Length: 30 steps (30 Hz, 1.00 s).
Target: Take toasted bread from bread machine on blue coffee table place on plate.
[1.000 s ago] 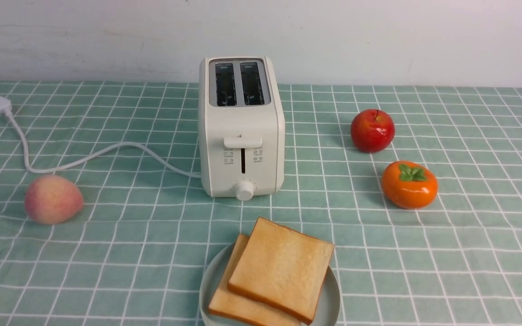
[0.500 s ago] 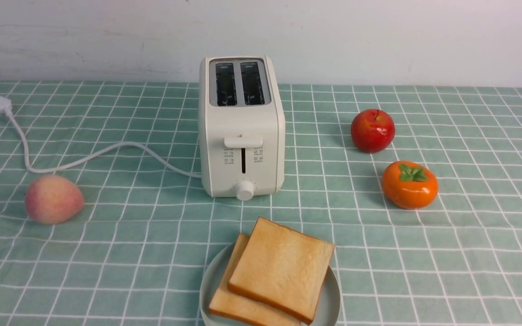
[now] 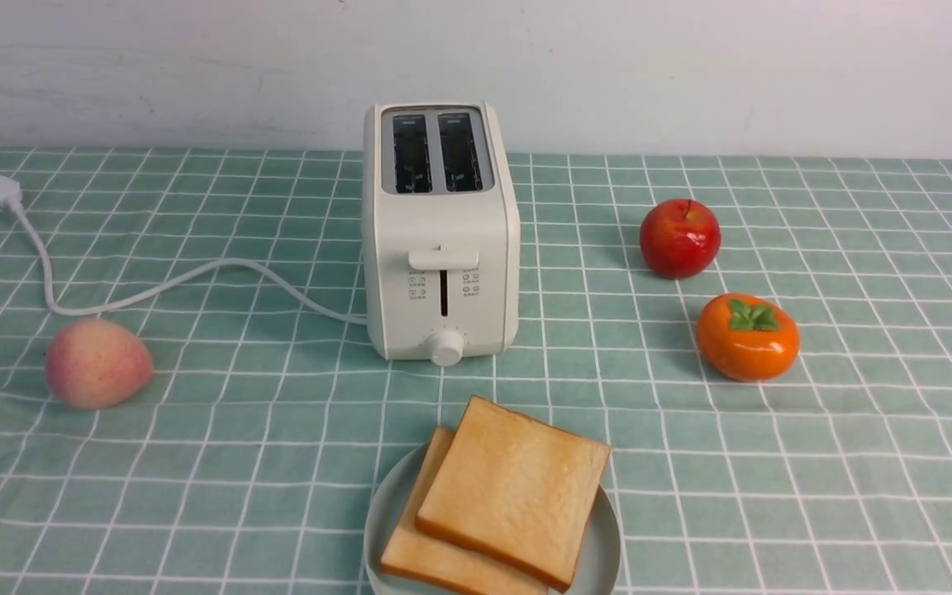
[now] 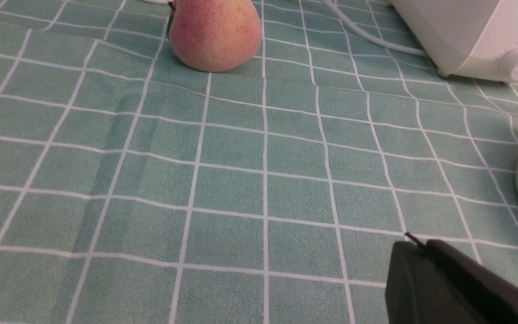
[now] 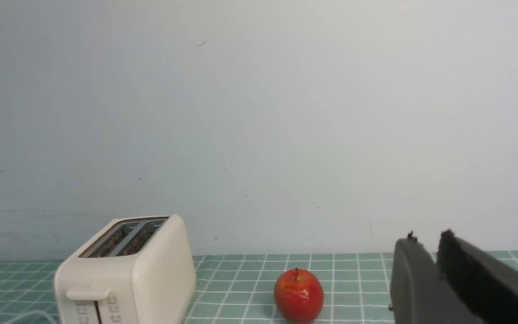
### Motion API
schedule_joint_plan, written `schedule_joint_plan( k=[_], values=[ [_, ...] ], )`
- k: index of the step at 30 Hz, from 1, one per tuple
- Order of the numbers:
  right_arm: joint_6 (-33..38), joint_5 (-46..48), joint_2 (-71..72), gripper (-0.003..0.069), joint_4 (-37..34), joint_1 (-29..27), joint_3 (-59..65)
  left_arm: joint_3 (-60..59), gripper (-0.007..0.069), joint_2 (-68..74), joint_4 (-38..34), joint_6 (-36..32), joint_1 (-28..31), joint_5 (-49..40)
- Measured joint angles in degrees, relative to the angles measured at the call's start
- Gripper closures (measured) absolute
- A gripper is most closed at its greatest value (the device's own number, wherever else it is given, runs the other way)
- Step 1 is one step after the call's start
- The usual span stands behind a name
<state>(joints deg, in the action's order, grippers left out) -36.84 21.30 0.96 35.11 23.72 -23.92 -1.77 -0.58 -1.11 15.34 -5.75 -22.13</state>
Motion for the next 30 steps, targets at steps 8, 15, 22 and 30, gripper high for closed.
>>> schedule_joint_plan(
  k=[8,15,22,30],
  values=[
    [27.2,-3.8,0.0,0.0571,-30.1,0.0,2.3,0.0,0.0624,0.0,0.0,0.0,0.0,0.0],
    [34.8,-5.9,0.0,0.0562,-37.5,0.0,6.1,0.0,0.0624,0.0,0.0,0.0,0.0,0.0],
    [35.5,-6.1,0.0,0.0553,-35.1,-3.2,15.3,0.0,0.0624,0.0,0.0,0.0,0.0,0.0],
    [35.6,-0.1,0.0,0.0545,-34.2,-22.3,25.0,0.0,0.0621,0.0,0.0,0.0,0.0,-0.1]
  ],
)
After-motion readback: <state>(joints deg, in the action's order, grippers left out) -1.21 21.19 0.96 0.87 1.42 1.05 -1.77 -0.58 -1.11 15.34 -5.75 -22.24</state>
